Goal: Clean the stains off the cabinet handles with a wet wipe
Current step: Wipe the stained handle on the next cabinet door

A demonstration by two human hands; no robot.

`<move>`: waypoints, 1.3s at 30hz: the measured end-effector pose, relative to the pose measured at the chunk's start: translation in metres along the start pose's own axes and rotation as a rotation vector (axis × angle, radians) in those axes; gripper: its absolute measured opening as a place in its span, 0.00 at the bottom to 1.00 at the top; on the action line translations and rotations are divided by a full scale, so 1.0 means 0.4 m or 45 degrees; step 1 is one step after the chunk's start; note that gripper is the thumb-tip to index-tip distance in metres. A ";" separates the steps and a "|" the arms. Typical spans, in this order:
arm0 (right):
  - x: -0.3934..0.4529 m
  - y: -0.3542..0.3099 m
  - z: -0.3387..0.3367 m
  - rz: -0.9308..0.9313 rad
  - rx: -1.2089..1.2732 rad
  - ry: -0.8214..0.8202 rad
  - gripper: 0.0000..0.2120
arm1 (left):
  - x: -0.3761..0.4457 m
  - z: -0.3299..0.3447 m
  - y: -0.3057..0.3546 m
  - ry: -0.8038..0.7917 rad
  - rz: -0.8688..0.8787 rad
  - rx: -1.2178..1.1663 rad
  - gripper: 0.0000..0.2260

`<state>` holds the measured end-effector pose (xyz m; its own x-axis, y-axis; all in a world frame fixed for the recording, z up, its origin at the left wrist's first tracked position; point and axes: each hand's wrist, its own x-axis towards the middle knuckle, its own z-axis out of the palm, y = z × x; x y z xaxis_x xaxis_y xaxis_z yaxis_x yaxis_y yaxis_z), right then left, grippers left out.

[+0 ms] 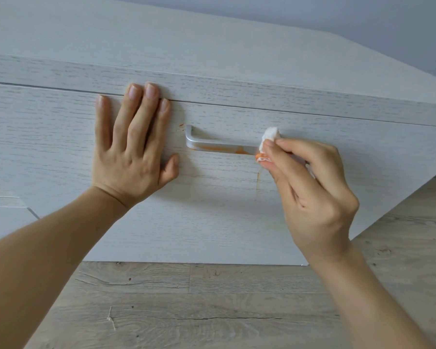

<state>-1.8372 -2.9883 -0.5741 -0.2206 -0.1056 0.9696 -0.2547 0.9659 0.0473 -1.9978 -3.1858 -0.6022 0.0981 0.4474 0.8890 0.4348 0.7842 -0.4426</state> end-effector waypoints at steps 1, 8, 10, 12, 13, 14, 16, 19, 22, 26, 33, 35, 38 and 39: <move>0.000 -0.001 0.000 -0.007 -0.016 -0.004 0.06 | -0.001 0.000 -0.001 0.000 0.008 0.003 0.29; 0.007 0.007 -0.025 0.010 0.061 -0.089 0.08 | -0.006 -0.006 0.006 0.005 0.001 -0.039 0.27; 0.010 0.004 -0.019 -0.027 -0.005 -0.044 0.06 | -0.005 -0.005 0.005 0.007 -0.002 -0.041 0.27; 0.014 0.004 -0.010 -0.065 -0.052 -0.018 0.05 | -0.005 -0.004 0.005 0.015 -0.008 -0.038 0.27; 0.015 0.005 -0.006 -0.078 -0.055 -0.016 0.05 | -0.005 -0.004 0.007 0.017 -0.011 -0.036 0.27; 0.013 0.006 -0.003 -0.080 -0.050 -0.016 0.06 | -0.005 -0.003 0.008 0.015 -0.012 -0.034 0.27; 0.009 0.007 -0.001 -0.067 -0.025 -0.007 0.07 | -0.006 -0.004 0.010 0.009 -0.015 -0.030 0.27; 0.006 0.002 0.013 -0.071 -0.012 0.046 0.05 | -0.004 -0.006 0.009 0.003 -0.018 -0.019 0.28; 0.009 0.002 0.022 -0.117 -0.016 0.095 0.03 | -0.005 -0.005 0.008 -0.008 -0.020 0.004 0.28; 0.013 0.016 0.017 -0.183 -0.023 0.072 0.03 | -0.006 -0.005 0.010 -0.009 -0.020 -0.006 0.28; 0.015 0.026 0.022 -0.278 -0.081 0.108 0.02 | -0.002 -0.010 0.010 -0.009 -0.032 -0.011 0.28; 0.010 0.023 0.024 -0.261 -0.082 0.119 0.02 | -0.003 -0.010 0.009 -0.015 -0.029 -0.006 0.28; 0.005 0.011 0.019 -0.184 -0.062 0.123 0.02 | -0.005 -0.010 0.009 -0.010 -0.020 0.001 0.28; 0.003 0.008 0.017 -0.164 -0.057 0.127 0.02 | -0.005 -0.009 0.009 -0.008 -0.020 0.004 0.28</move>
<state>-1.8448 -2.9868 -0.5746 -0.0939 -0.2074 0.9737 -0.2320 0.9557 0.1812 -1.9931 -3.1856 -0.6051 0.0857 0.4375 0.8951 0.4336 0.7925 -0.4289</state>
